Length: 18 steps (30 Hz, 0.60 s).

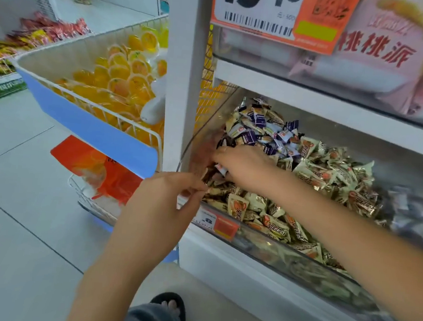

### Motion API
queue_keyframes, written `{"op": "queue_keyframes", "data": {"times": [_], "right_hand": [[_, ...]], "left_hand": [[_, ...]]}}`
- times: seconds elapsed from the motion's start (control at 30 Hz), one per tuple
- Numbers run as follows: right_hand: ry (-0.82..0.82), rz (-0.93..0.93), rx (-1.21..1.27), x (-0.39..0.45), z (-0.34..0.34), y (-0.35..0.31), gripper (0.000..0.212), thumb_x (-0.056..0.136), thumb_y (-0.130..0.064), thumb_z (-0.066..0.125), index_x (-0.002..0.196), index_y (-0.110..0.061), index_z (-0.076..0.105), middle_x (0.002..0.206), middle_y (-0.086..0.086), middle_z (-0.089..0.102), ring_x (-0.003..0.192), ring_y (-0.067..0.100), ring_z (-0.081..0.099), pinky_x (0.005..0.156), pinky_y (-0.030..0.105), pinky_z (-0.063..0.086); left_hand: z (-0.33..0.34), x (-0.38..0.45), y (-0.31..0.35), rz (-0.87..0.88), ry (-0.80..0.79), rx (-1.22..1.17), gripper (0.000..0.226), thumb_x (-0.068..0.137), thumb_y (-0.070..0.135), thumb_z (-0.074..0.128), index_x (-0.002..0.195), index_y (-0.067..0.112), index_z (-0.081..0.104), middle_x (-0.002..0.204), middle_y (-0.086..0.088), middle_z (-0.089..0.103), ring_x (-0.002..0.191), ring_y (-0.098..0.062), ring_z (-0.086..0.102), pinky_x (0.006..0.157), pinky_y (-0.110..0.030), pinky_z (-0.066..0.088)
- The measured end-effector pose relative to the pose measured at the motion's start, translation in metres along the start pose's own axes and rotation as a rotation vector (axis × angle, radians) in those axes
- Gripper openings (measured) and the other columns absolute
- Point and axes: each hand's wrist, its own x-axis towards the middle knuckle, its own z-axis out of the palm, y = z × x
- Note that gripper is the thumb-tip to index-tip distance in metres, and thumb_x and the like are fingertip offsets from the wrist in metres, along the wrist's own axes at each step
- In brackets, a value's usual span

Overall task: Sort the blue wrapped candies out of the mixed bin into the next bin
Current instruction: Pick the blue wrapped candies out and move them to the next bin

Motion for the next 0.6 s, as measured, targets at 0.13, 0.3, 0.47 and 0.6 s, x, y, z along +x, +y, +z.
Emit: {"op": "queue_keyframes", "data": {"times": [0.13, 0.3, 0.47, 0.6], "right_hand": [[0.041, 0.173, 0.552, -0.003, -0.013, 0.004, 0.01, 0.092, -0.03, 0.057, 0.09, -0.02, 0.059, 0.079, -0.005, 0.056, 0.068, 0.013, 0.059, 0.055, 0.026, 0.038], [0.071, 0.604, 1.626, -0.034, -0.043, 0.006, 0.017, 0.093, -0.035, 0.054, 0.092, -0.018, 0.059, 0.07, -0.006, 0.051, 0.042, 0.004, 0.03, 0.048, 0.017, 0.027], [0.133, 0.831, 1.996, -0.071, -0.058, 0.001, 0.021, 0.089, -0.029, 0.061, 0.089, -0.018, 0.043, 0.11, -0.006, 0.036, 0.045, 0.005, 0.027, 0.046, 0.015, 0.026], [0.232, 0.875, 2.061, -0.122, -0.061, 0.011, 0.032, 0.085, -0.03, 0.064, 0.112, -0.015, 0.054, 0.088, -0.004, 0.046, 0.042, 0.005, 0.026, 0.041, 0.013, 0.027]], "left_hand": [[0.0, 0.001, -0.004, -0.014, -0.003, -0.003, 0.016, 0.085, 0.017, 0.061, 0.094, 0.026, 0.072, 0.081, 0.02, 0.062, 0.079, 0.017, 0.05, 0.065, -0.002, 0.04], [0.001, 0.002, -0.004, 0.009, 0.001, 0.014, 0.016, 0.086, 0.017, 0.061, 0.095, 0.026, 0.072, 0.082, 0.017, 0.063, 0.075, 0.008, 0.054, 0.065, -0.005, 0.041], [0.005, 0.004, -0.001, 0.05, -0.021, 0.009, 0.015, 0.086, 0.017, 0.061, 0.094, 0.025, 0.072, 0.081, 0.018, 0.064, 0.077, 0.004, 0.057, 0.069, -0.011, 0.045], [0.011, 0.004, 0.002, 0.07, -0.047, 0.017, 0.014, 0.086, 0.017, 0.063, 0.095, 0.023, 0.072, 0.076, 0.023, 0.059, 0.072, 0.01, 0.054, 0.064, -0.003, 0.039]]}}
